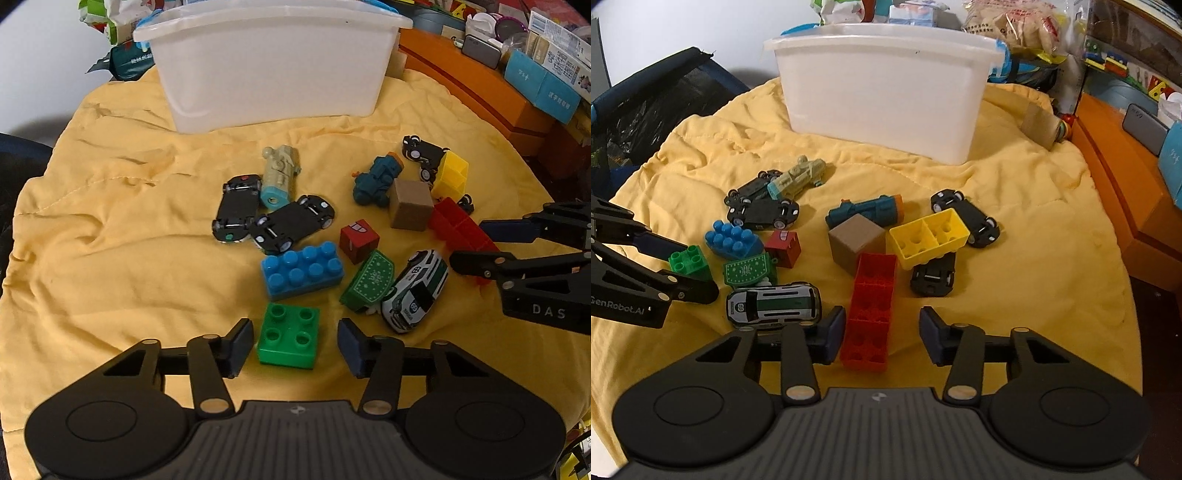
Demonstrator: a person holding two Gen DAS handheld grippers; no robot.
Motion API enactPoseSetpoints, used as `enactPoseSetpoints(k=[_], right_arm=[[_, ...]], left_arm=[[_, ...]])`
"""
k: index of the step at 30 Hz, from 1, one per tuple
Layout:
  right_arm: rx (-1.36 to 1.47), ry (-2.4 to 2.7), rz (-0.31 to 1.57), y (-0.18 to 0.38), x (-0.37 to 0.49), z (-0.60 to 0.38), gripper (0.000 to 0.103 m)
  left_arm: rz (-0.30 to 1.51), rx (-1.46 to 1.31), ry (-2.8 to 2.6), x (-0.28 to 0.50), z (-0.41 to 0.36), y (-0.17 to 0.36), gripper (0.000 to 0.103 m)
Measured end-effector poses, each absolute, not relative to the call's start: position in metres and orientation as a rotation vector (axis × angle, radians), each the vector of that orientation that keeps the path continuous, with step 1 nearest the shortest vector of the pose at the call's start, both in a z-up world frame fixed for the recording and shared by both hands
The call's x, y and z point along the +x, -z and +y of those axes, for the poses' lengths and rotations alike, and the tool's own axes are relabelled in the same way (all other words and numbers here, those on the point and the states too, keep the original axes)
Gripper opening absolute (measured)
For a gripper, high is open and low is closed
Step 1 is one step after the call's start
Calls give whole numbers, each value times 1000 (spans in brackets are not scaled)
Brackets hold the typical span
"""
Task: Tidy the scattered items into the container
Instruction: 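Grasp the red brick stack with the right gripper while the left grasps the green brick, then carry both bricks over the white box and open both grippers to drop them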
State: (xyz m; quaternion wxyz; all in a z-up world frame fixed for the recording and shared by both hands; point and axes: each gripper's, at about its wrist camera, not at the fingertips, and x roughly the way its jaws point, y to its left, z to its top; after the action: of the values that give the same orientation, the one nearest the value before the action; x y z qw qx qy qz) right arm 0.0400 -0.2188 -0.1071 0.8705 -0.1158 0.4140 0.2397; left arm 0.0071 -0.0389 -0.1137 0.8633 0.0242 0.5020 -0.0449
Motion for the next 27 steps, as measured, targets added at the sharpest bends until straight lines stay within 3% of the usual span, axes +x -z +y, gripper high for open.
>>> enactPoseSetpoints(k=[2, 7, 10, 20, 27], right_arm=[[-239, -510, 869, 108, 40, -218, 48], [-236, -517, 875, 110, 42, -218, 27], [-234, -524, 873, 110, 42, -219, 27], [-223, -529, 836, 98, 37, -222, 27], [-190, -533, 748, 65, 35, -221, 27]], left_arm=[[1048, 55, 92, 7, -41, 115, 50], [1044, 46, 84, 7, -41, 114, 40], [1046, 33, 84, 7, -38, 113, 34], [1022, 36, 72, 5, -33, 105, 34], [938, 27, 55, 10, -21, 63, 34]])
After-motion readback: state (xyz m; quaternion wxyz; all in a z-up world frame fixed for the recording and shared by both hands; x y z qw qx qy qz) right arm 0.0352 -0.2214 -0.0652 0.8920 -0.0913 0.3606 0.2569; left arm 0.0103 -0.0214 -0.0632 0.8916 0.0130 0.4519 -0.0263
